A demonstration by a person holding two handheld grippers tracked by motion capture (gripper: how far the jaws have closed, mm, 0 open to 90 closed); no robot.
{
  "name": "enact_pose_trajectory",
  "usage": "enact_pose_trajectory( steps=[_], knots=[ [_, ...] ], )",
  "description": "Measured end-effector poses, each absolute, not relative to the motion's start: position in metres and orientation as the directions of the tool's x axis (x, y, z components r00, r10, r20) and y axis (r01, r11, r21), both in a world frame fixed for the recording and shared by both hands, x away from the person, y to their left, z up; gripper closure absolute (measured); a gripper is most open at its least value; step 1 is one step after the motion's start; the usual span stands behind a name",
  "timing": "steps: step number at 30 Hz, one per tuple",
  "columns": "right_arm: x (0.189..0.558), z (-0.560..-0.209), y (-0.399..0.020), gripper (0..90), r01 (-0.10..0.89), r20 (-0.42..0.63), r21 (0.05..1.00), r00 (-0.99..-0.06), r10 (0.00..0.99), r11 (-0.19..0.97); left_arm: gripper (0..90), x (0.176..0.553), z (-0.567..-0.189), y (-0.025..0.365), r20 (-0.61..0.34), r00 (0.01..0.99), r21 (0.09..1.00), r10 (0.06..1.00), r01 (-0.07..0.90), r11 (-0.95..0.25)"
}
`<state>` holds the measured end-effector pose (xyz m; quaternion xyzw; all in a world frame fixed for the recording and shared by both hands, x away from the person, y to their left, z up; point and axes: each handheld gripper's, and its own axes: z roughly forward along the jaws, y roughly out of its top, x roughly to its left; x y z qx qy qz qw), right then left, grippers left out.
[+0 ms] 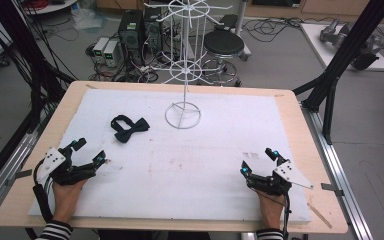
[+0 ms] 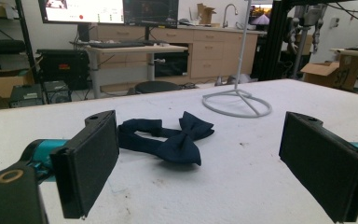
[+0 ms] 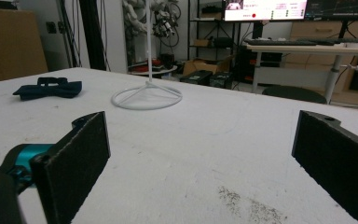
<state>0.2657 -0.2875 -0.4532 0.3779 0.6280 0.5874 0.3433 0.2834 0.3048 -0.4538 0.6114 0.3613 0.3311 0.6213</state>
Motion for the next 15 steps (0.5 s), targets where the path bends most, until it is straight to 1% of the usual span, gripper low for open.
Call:
enact_pose_trajectory(
  steps=[5,15],
  knots=[
    [0.2647,-0.4533,-0.2871,3.1,0.079,0.026,0.997,-0.481,0.876,0.014,12.4,0.2835,-0.4539,0.3039,-0.043,0.518,0.999,0.854,0.029,0.032],
    [0.2649,-0.4534,-0.2877,3.1,0.07,0.018,0.997,-0.477,0.879,0.017,12.4,0.2854,-0.4531,0.3038,-0.048,0.519,0.998,0.853,0.051,0.025]
  ],
)
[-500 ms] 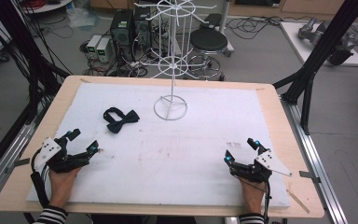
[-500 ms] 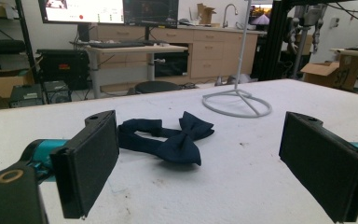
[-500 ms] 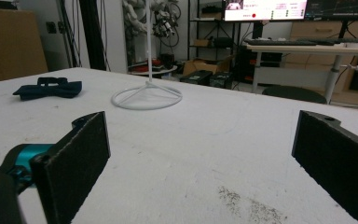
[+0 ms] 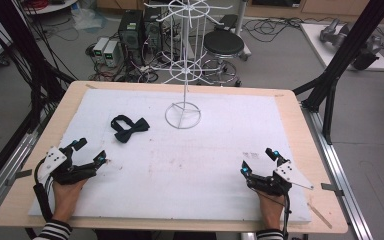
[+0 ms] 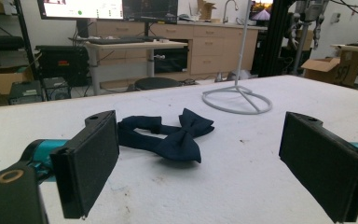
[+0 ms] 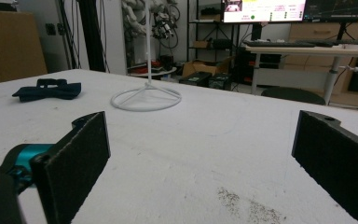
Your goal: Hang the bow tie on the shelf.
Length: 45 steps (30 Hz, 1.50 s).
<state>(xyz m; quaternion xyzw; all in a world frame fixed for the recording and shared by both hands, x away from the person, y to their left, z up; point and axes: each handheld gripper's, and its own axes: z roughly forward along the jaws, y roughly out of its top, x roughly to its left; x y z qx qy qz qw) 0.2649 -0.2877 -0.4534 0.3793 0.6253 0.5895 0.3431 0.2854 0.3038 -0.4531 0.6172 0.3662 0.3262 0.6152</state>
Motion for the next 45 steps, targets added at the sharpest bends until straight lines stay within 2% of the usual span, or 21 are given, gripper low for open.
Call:
enact_pose_trajectory(
  steps=[22,45],
  knots=[
    [0.265,-0.453,-0.288,3.1,0.071,0.018,0.997,-0.479,0.878,0.018,12.4,0.298,-0.432,0.298,-0.017,0.53,0.994,0.848,0.099,-0.042],
    [0.265,-0.453,-0.288,3.1,0.074,0.028,0.997,-0.481,0.876,0.009,12.6,0.338,-0.398,0.289,0.021,0.552,0.937,0.833,0.279,-0.209]
  ],
)
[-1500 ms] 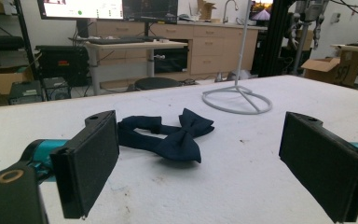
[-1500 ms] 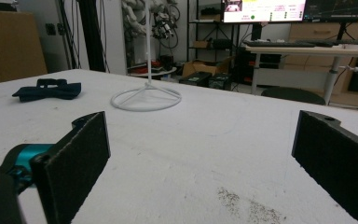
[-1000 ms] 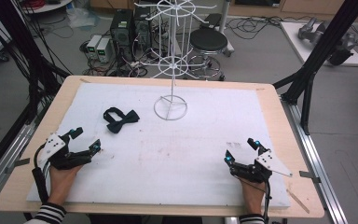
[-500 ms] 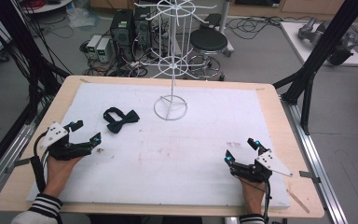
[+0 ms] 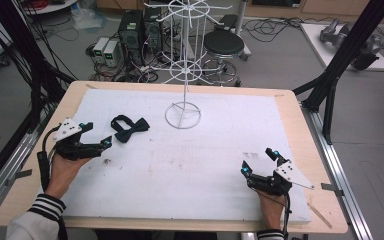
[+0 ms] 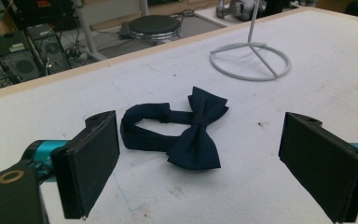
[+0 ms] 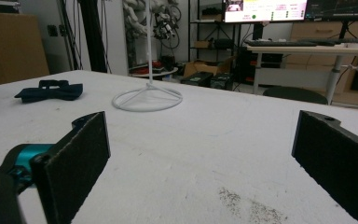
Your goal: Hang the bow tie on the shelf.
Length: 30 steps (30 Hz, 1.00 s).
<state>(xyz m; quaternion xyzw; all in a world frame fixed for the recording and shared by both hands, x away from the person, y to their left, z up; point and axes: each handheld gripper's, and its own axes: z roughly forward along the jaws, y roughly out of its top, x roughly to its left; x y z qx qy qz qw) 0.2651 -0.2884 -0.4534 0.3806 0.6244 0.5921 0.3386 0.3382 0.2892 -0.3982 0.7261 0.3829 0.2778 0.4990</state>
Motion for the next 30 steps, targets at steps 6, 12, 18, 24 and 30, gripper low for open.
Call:
enact_pose_trajectory(
  steps=[6,12,18,24,30],
  knots=[
    [0.265,-0.453,-0.288,3.1,0.075,0.029,0.997,-0.481,0.876,0.008,12.7,0.351,-0.391,0.288,0.009,0.56,0.923,0.829,0.314,-0.222],
    [0.265,-0.453,-0.288,3.1,0.075,0.029,0.997,-0.482,0.876,0.008,12.9,0.36,-0.385,0.287,0.005,0.561,0.912,0.828,0.336,-0.233],
    [0.265,-0.453,-0.288,3.1,0.076,0.032,0.997,-0.483,0.875,0.006,12.9,0.369,-0.383,0.286,0.013,0.559,0.899,0.829,0.356,-0.254],
    [0.265,-0.453,-0.289,3.1,0.075,0.031,0.997,-0.483,0.875,0.007,13.8,0.376,-0.388,0.281,0.009,0.571,0.879,0.821,0.386,-0.278],
    [0.265,-0.453,-0.289,3.2,0.072,0.029,0.997,-0.479,0.877,0.007,15.8,0.388,-0.391,0.276,0.003,0.589,0.839,0.808,0.439,-0.323]
  ],
)
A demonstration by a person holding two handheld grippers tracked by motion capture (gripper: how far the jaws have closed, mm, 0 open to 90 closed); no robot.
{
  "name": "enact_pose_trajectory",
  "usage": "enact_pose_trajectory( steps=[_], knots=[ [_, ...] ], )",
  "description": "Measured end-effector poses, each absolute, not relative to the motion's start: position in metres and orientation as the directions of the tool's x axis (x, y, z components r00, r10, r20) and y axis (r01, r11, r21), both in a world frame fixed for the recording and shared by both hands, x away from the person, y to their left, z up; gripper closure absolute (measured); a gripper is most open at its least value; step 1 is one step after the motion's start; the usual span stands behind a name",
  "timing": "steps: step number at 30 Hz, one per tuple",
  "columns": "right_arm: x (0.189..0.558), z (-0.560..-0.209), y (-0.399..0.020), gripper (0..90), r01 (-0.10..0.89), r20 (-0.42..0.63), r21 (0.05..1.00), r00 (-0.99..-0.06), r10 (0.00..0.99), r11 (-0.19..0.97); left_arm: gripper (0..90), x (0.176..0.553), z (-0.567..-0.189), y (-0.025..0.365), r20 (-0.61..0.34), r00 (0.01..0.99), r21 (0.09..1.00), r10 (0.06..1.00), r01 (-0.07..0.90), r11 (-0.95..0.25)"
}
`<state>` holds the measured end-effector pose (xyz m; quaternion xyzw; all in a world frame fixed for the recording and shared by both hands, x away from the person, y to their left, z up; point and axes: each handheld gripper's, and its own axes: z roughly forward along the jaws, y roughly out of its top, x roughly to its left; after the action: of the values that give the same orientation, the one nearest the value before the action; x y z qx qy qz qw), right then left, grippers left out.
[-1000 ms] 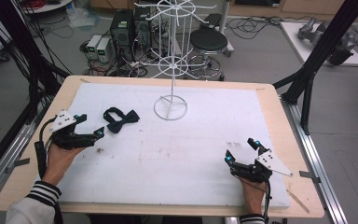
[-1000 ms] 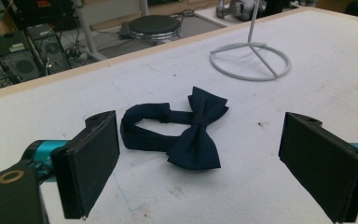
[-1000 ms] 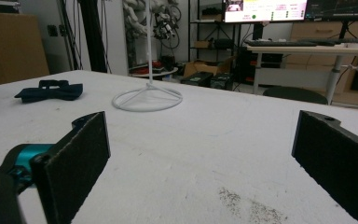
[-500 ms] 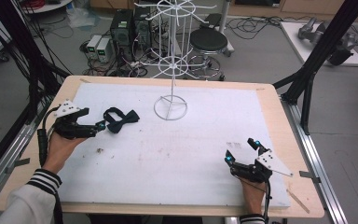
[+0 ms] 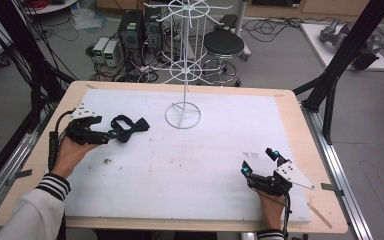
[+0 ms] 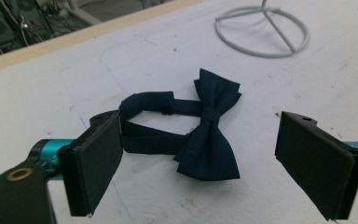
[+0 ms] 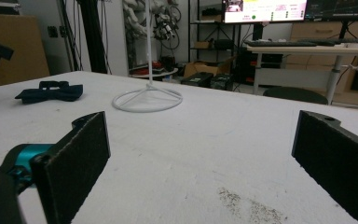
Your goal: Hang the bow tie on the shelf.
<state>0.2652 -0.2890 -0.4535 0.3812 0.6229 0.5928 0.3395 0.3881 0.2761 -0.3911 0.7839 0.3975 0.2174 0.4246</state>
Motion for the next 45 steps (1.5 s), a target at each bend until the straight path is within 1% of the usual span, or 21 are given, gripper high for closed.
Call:
enact_pose_trajectory(
  steps=[9,12,17,19,23,32,38,43,45],
  knots=[
    [0.265,-0.453,-0.289,3.1,0.072,0.032,0.997,-0.48,0.877,0.003,16.6,0.402,-0.394,0.263,0.007,0.618,0.782,0.787,0.487,-0.39],
    [0.265,-0.453,-0.289,3.1,0.073,0.035,0.997,-0.48,0.877,0.0,19.0,0.404,-0.395,0.259,0.025,0.626,0.763,0.779,0.491,-0.419],
    [0.265,-0.454,-0.289,3.1,0.071,0.034,0.997,-0.481,0.876,0.001,20.8,0.409,-0.399,0.254,0.028,0.637,0.733,0.771,0.511,-0.449],
    [0.265,-0.454,-0.289,3.1,0.07,0.033,0.998,-0.481,0.876,0.001,23.5,0.41,-0.4,0.252,0.023,0.643,0.724,0.765,0.517,-0.457],
    [0.265,-0.454,-0.289,3.1,0.07,0.035,0.998,-0.481,0.876,-0.001,24.7,0.416,-0.403,0.249,0.043,0.652,0.684,0.757,0.534,-0.498],
    [0.265,-0.454,-0.289,3.1,0.074,0.04,0.997,-0.482,0.875,-0.005,32.4,0.425,-0.407,0.243,0.038,0.661,0.629,0.749,0.567,-0.532],
    [0.265,-0.454,-0.29,3.1,0.072,0.039,0.997,-0.482,0.876,-0.005,35.0,0.428,-0.409,0.238,0.028,0.666,0.602,0.746,0.585,-0.544],
    [0.265,-0.454,-0.29,3.1,0.073,0.041,0.997,-0.482,0.875,-0.006,35.7,0.429,-0.413,0.236,0.038,0.634,0.585,0.773,0.613,-0.531],
    [0.265,-0.454,-0.29,3.1,0.066,0.037,0.998,-0.48,0.877,-0.006,37.4,0.43,-0.414,0.235,0.027,0.638,0.576,0.769,0.619,-0.534]
  ],
)
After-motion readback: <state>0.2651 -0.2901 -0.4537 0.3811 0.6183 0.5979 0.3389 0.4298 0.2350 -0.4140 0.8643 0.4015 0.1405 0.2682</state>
